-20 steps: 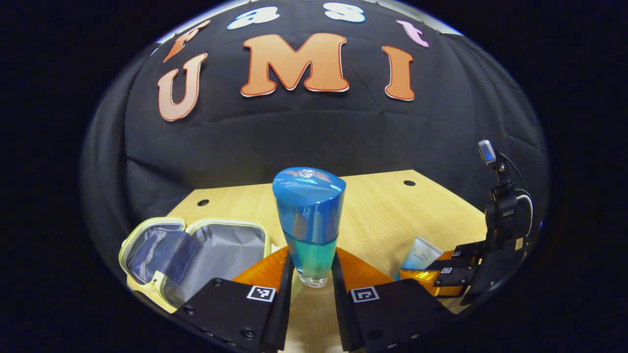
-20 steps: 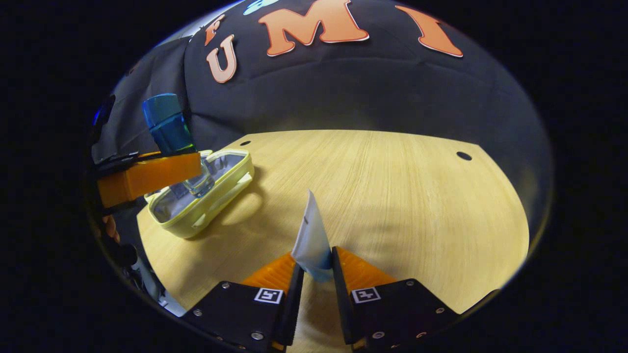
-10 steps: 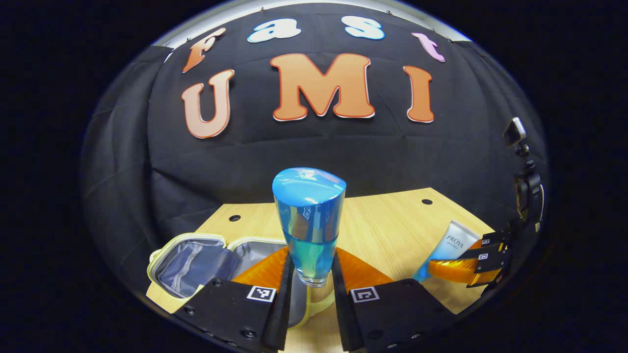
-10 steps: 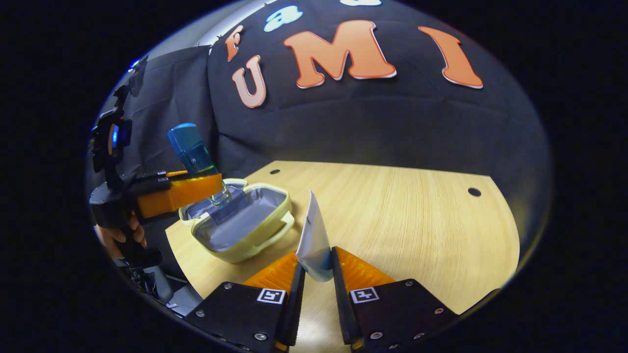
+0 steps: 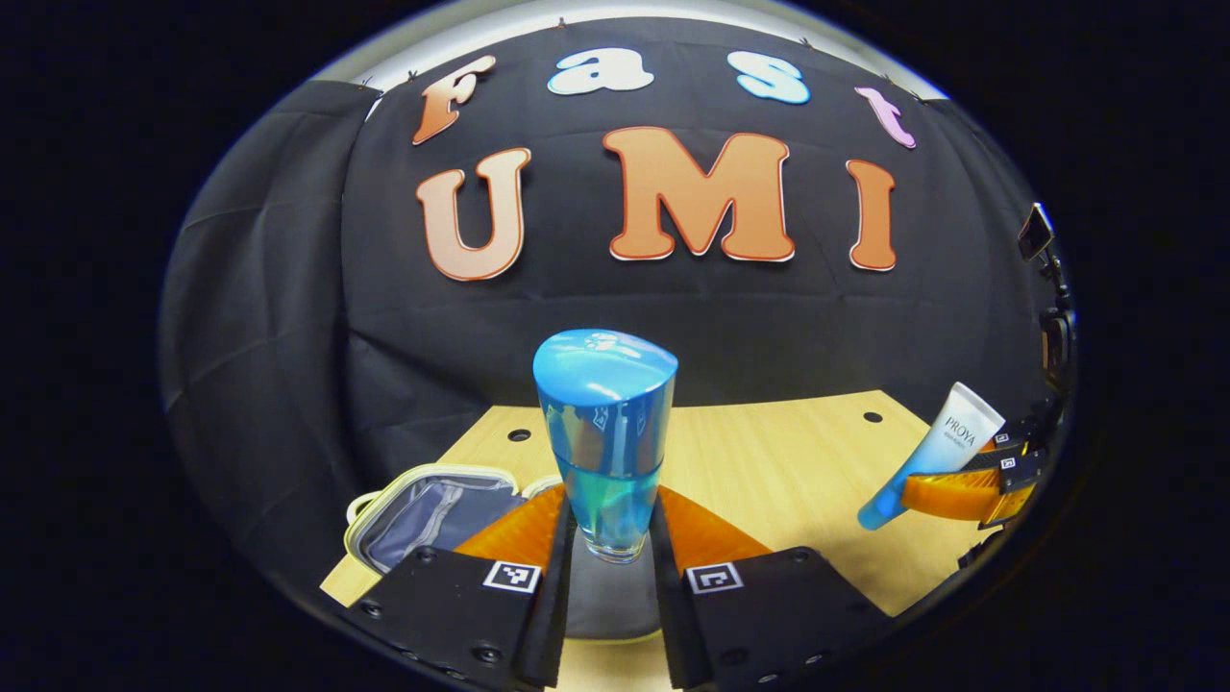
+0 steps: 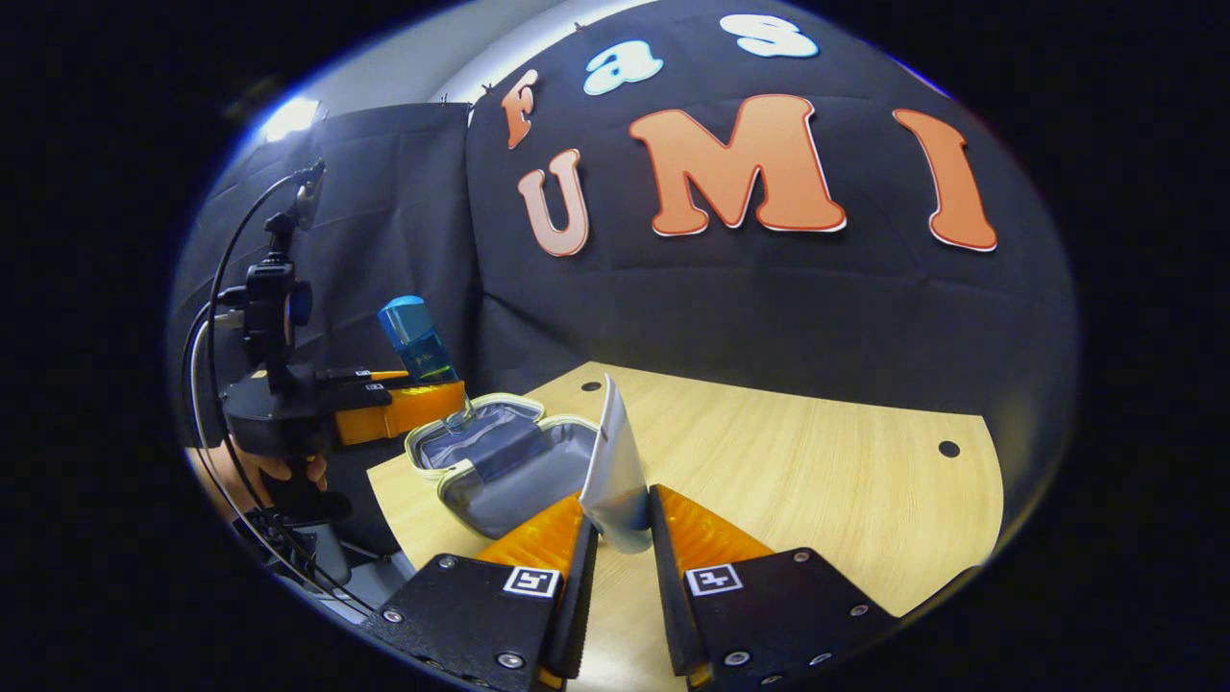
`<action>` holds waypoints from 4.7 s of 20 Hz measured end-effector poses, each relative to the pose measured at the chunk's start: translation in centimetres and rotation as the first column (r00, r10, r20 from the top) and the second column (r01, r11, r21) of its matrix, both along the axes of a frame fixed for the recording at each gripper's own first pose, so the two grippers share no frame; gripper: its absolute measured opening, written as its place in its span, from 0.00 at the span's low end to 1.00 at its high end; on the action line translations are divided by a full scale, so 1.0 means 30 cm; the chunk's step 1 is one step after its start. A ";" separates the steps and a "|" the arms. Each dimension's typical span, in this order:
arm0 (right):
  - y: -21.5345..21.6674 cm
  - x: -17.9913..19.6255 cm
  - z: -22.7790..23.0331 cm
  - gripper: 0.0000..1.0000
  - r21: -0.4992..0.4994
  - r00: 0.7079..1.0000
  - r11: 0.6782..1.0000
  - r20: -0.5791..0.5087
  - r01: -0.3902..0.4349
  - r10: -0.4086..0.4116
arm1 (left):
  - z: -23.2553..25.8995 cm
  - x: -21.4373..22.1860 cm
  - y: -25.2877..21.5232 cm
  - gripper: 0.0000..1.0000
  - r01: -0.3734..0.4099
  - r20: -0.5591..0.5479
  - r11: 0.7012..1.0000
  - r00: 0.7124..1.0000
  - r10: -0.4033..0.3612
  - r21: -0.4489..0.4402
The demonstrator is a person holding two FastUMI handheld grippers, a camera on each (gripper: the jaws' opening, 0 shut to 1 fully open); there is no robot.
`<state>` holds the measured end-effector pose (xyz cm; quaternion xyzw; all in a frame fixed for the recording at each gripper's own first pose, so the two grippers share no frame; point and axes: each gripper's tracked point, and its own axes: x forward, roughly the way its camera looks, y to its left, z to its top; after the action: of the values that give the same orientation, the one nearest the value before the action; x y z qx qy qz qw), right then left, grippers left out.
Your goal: First open the suitcase, pack the skin care products into it, and then close the suitcase.
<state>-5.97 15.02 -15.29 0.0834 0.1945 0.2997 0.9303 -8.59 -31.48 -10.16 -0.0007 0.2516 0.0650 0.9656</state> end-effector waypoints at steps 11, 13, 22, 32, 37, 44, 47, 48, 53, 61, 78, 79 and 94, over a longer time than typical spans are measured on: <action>0.315 0.024 0.030 0.34 0.022 0.997 0.999 -0.072 0.041 -0.040 | -0.197 0.033 0.265 0.41 0.126 -0.146 0.989 0.980 -0.137 -0.083; 0.362 0.047 0.017 0.34 0.013 0.995 0.999 -0.089 0.050 -0.048 | -0.244 0.051 0.287 0.42 0.145 -0.176 0.983 0.971 -0.163 -0.111; 0.455 0.106 -0.080 0.34 -0.037 0.984 0.997 -0.160 0.071 -0.076 | -0.454 0.061 0.287 0.41 0.220 -0.343 0.955 0.897 -0.278 -0.197; 0.477 0.128 -0.182 0.34 -0.030 0.968 0.994 -0.227 0.101 -0.105 | -0.679 0.037 0.224 0.41 0.226 -0.559 0.931 0.750 -0.354 -0.287; 0.469 0.134 -0.213 0.34 -0.020 0.960 0.993 -0.255 0.119 -0.120 | -0.758 0.000 0.202 0.41 0.194 -0.640 0.934 0.685 -0.348 -0.301; 0.465 0.131 -0.246 0.34 -0.016 0.950 0.992 -0.285 0.128 -0.127 | -0.828 -0.022 0.204 0.41 0.112 -0.727 0.955 0.626 -0.282 -0.274; 0.465 0.134 -0.252 0.34 -0.018 0.950 0.992 -0.287 0.123 -0.123 | -0.845 -0.035 0.197 0.41 0.086 -0.735 0.956 0.621 -0.273 -0.282; 0.462 0.133 -0.257 0.34 -0.021 0.949 0.992 -0.291 0.124 -0.124 | -0.856 -0.042 0.207 0.41 0.073 -0.743 0.959 0.617 -0.259 -0.274; 0.469 0.133 -0.290 0.34 -0.028 0.940 0.994 -0.321 0.110 -0.113 | -0.883 -0.045 0.223 0.41 0.022 -0.756 0.965 0.617 -0.220 -0.262; 0.500 0.134 -0.312 0.34 -0.005 0.926 0.996 -0.366 0.094 -0.089 | -0.821 0.018 0.270 0.46 0.053 -0.698 0.978 0.693 -0.181 -0.201; 0.653 0.087 -0.463 0.34 -0.082 0.861 0.996 -0.507 -0.018 -0.026 | -0.464 0.117 0.560 0.90 -0.009 -0.295 0.986 0.955 -0.040 -0.165; 0.659 0.088 -0.476 0.34 -0.085 0.850 0.996 -0.526 -0.015 -0.032 | -0.438 0.116 0.584 0.90 -0.007 -0.268 0.987 0.963 -0.036 -0.158; 0.688 0.156 -0.567 0.34 -0.093 0.697 0.989 -0.701 0.117 -0.149 | -0.377 0.070 0.969 0.90 -0.093 -0.196 0.989 0.978 0.069 -0.117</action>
<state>-1.29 35.66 -32.29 0.1862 0.5348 0.1729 0.8059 -6.50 -2.42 -21.48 -0.0654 0.3469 0.0880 0.9315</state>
